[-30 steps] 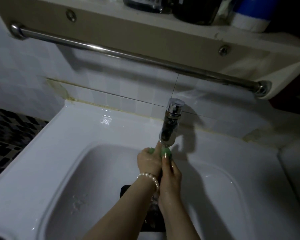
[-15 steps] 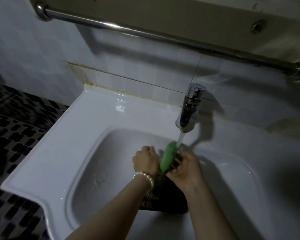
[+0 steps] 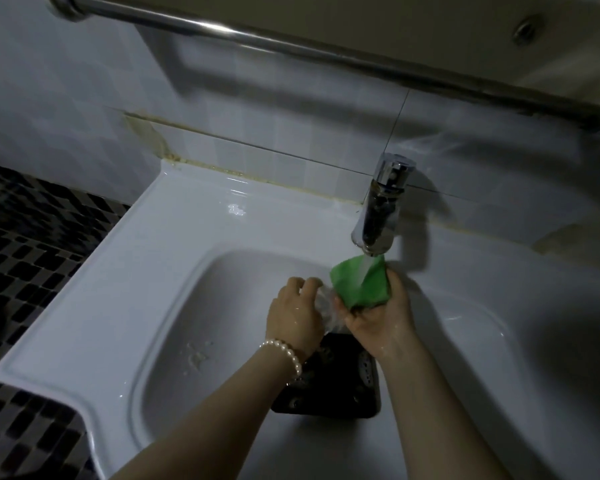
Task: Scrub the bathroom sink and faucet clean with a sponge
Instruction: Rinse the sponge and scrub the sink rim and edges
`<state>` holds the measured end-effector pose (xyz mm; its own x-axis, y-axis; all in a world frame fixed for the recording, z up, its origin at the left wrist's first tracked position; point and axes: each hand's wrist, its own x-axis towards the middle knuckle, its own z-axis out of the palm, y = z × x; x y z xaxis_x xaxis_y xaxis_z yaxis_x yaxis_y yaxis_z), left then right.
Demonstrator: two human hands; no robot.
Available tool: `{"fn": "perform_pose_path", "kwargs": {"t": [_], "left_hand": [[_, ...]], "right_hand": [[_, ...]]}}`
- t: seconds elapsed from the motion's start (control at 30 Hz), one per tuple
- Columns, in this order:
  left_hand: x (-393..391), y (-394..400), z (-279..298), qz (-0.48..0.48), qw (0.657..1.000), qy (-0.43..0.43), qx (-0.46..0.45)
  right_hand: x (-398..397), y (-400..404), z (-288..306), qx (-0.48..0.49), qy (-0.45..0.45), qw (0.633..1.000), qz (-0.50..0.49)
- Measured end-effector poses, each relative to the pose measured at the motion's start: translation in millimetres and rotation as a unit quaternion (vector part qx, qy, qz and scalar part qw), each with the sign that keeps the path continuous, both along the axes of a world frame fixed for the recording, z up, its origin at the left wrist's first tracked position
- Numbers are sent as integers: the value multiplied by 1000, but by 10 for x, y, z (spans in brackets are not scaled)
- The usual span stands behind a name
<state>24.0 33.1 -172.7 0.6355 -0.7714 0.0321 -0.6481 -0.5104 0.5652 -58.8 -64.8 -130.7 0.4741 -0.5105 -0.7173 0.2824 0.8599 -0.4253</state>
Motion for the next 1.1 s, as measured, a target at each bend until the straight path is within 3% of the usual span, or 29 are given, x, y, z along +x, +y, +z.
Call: {"fn": "perform_pose_path", "kwargs": {"t": [0.1, 0.2, 0.3, 0.37, 0.5, 0.6, 0.67, 0.73, 0.87, 1.0, 1.1], "left_hand": [[78, 10, -128, -3, 988, -5, 152], [110, -9, -252, -73, 960, -19, 271], [127, -83, -347, -117, 937, 19, 327], [144, -96, -418, -133, 930, 14, 344], [191, -22, -609, -121, 937, -16, 328], [240, -6, -648, -75, 942, 81, 318], [264, 16, -596, -80, 943, 144, 288], [302, 69, -467, -104, 945, 154, 269], [440, 101, -95, -186, 954, 27, 232], [428, 9, 237, -196, 968, -16, 153], [343, -54, 401, -193, 977, -19, 84]], "right_hand": [[-176, 25, -22, -53, 58, 991, -108], [-327, -50, -113, -94, 211, 947, -223], [-142, -200, -215, -91, 327, 924, -179], [142, -186, -231, -113, 359, 919, -118], [752, 164, -224, -165, 365, 916, 16], [1070, 327, -204, -40, 204, 978, 15], [1002, 286, -153, 28, 100, 995, -9], [747, 126, -155, 22, 68, 997, -29], [-91, -427, -107, 61, 79, 985, -140], [-957, -811, -10, 61, 173, 959, -218], [-991, -793, -57, 20, 178, 959, -220]]}}
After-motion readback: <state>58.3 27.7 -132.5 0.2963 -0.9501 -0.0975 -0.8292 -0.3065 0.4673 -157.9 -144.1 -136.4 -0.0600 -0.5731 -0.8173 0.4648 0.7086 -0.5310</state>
